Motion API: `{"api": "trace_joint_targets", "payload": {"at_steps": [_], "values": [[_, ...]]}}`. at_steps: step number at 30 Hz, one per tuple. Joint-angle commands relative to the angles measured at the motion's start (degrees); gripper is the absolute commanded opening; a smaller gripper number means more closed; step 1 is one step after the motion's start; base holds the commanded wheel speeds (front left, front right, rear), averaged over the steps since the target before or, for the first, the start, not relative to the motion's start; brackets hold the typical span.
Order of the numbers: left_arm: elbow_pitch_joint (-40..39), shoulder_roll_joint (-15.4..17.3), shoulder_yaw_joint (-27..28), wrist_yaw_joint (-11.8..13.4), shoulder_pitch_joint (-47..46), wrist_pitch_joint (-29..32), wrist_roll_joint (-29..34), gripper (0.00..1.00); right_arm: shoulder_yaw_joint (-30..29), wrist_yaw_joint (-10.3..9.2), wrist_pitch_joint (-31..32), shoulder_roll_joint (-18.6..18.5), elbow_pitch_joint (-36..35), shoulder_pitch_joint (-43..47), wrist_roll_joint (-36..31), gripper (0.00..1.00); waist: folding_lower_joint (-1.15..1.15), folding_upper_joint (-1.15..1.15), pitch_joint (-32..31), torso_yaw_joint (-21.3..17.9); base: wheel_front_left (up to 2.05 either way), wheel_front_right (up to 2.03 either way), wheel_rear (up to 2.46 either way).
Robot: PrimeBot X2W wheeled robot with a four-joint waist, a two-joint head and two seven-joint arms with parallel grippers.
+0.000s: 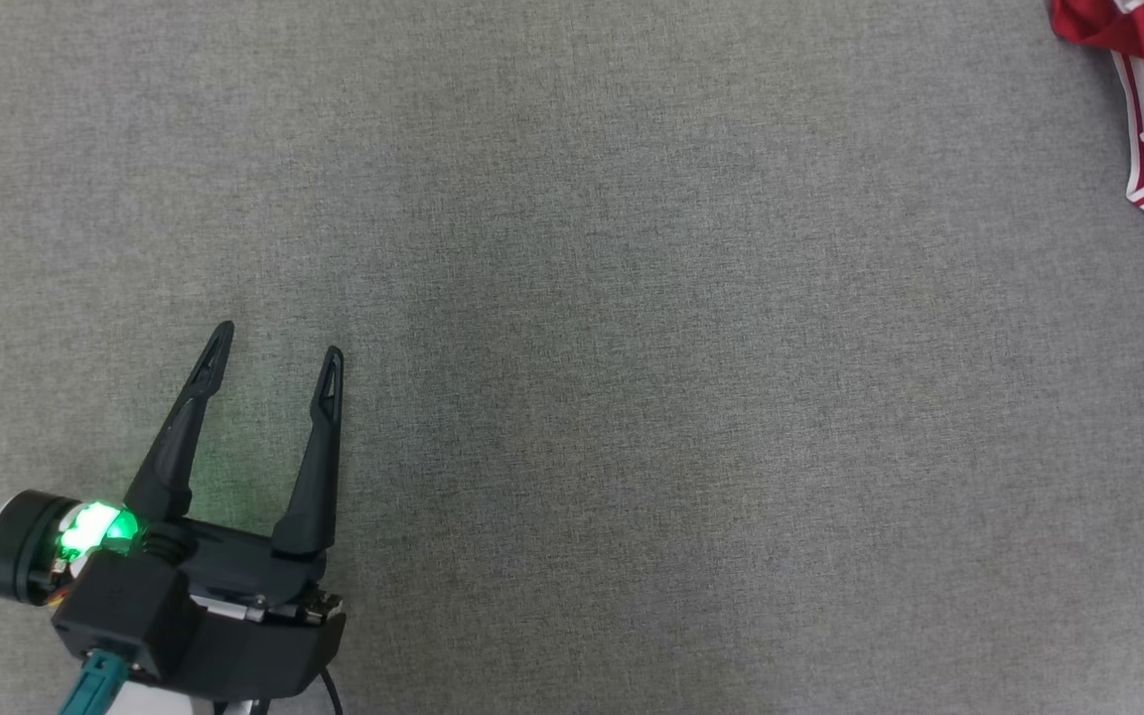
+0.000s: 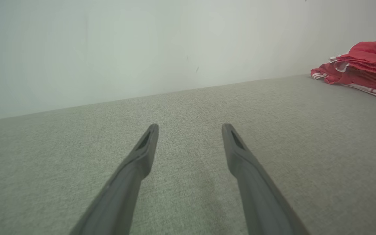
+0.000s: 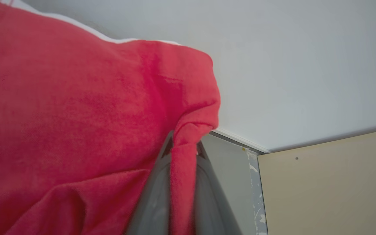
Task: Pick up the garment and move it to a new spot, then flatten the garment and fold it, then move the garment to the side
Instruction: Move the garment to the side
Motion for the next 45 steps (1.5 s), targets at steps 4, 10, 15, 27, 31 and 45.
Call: {"api": "trace_joint_targets", "payload": {"at_steps": [4, 10, 15, 27, 31, 45], "values": [[0.11, -0.13, 0.71, 0.07, -0.5, -0.15, -0.15, 1.0, -0.32, -0.11, 0.66, 1.47, 1.39, -0.7, -0.87, 0.0, -0.01, -0.01, -0.01, -0.12, 0.0, 0.0, 0.0], [0.59, -0.41, 0.9, 0.07, -0.46, -0.15, -0.16, 1.0, -1.49, -0.11, 1.15, 2.35, 3.81, -1.62, -2.16, 0.56, -0.01, -0.01, -0.11, 0.08, 0.0, 0.0, 0.0], [0.93, -1.11, 1.15, 0.07, -0.38, -0.15, -0.38, 1.0, -1.93, -0.11, 0.81, 2.63, 5.2, -1.71, -4.2, 1.0, -0.01, -0.01, -1.09, 0.38, 0.0, 0.0, 0.0], [6.7, -3.69, 4.0, 0.08, 3.86, -0.15, -1.89, 1.0, -11.1, -0.11, -9.64, 8.5, -2.09, -0.48, 0.38, 1.0, -0.01, -0.01, -10.49, 0.56, 0.0, 0.0, 0.0], [8.63, -5.36, 5.0, 0.07, 5.93, -0.15, -1.38, 1.0, -21.86, -0.11, -9.56, 10.04, -17.21, 10.85, -2.15, 1.0, -0.01, -0.01, -14.92, 1.26, 0.0, 0.0, 0.0], [12.25, -7.11, 5.66, 0.07, 11.13, -0.15, -0.94, 1.0, -48.28, -0.11, -9.59, 26.52, -41.78, 46.71, -15.1, 1.0, -0.01, -0.01, -25.04, 3.07, 0.0, 0.0, 0.0]]}}
